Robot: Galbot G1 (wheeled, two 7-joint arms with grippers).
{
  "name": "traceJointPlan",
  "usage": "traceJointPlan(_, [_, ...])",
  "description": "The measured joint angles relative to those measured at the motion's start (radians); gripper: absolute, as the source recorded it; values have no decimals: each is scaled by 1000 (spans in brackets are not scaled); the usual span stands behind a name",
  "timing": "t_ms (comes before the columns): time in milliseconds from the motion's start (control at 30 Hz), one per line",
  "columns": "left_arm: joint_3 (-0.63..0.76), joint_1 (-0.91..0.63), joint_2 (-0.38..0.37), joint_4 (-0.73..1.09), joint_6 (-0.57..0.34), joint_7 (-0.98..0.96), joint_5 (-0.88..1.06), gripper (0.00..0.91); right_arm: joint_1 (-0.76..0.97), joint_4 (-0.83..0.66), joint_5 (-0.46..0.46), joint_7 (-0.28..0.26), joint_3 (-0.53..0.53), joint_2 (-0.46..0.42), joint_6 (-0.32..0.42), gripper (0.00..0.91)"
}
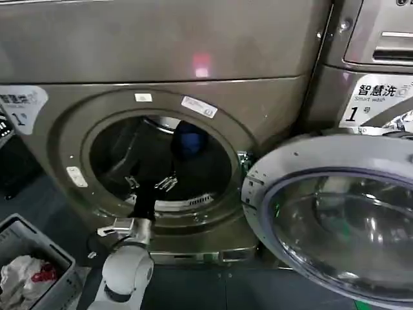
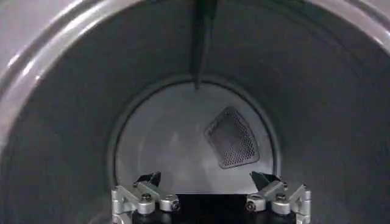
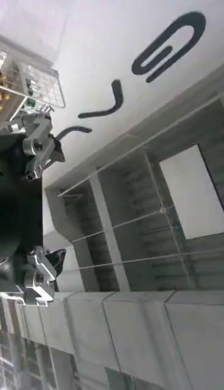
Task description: Grasp the clothes from the dryer.
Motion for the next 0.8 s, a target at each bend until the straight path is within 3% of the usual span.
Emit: traceJointPlan(800, [6, -23, -2, 22, -5, 6, 4, 907, -14, -4, 3, 10, 14, 2, -5, 907])
